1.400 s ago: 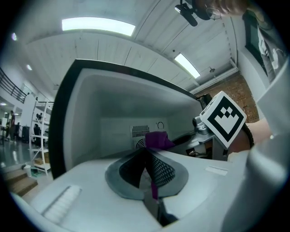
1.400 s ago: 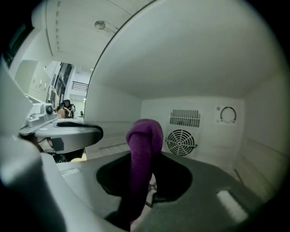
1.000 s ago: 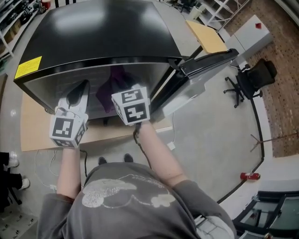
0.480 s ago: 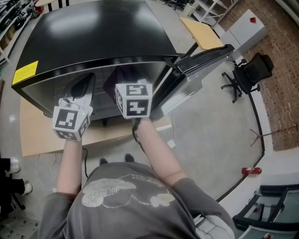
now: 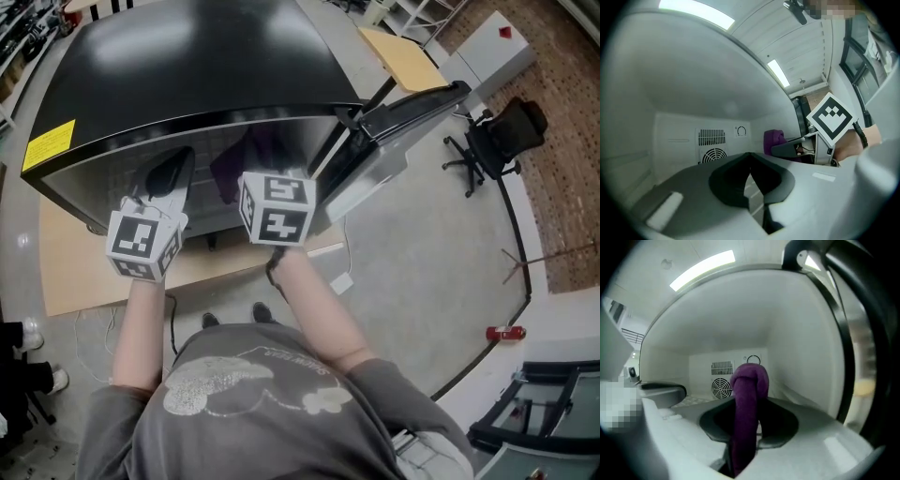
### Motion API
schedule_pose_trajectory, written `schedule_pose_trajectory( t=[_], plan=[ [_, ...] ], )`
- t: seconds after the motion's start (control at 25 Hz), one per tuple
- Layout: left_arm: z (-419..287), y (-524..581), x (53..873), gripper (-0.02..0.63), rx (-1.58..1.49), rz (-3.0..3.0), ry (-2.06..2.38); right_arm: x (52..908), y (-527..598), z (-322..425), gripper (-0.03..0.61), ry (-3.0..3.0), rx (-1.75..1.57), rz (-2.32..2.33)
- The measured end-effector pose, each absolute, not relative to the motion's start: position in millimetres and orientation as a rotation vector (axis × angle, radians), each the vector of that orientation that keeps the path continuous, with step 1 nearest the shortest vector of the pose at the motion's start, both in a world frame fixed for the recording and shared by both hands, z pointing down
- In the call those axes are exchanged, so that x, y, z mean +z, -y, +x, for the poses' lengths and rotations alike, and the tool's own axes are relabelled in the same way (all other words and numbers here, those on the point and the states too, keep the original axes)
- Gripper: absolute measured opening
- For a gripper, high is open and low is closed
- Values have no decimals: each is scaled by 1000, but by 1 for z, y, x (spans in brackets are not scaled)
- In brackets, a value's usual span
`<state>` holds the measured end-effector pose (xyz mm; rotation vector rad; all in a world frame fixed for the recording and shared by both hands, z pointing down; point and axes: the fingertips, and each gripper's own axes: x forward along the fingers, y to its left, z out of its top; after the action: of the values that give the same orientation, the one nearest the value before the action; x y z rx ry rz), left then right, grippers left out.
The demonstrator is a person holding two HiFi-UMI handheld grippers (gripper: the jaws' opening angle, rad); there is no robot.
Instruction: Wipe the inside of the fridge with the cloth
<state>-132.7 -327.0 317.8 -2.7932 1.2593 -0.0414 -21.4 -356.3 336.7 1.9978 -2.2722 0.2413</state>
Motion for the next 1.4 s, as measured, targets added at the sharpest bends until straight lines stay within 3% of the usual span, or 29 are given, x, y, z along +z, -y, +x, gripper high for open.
schedule_pose_trajectory(
  t=[0.64, 0.96, 1.4],
  plan=[
    [-111, 296, 339, 18, -55, -2848, -1190, 346, 292, -2, 80, 2307, 202, 1993],
    [-147, 270, 344, 18, 36, -2774, -1324, 349, 266, -82, 80, 2622, -37, 1694],
    [-236, 235, 421, 18, -53, -2641, -1724, 458, 245, -186, 80, 2748, 54, 1114]
  ],
)
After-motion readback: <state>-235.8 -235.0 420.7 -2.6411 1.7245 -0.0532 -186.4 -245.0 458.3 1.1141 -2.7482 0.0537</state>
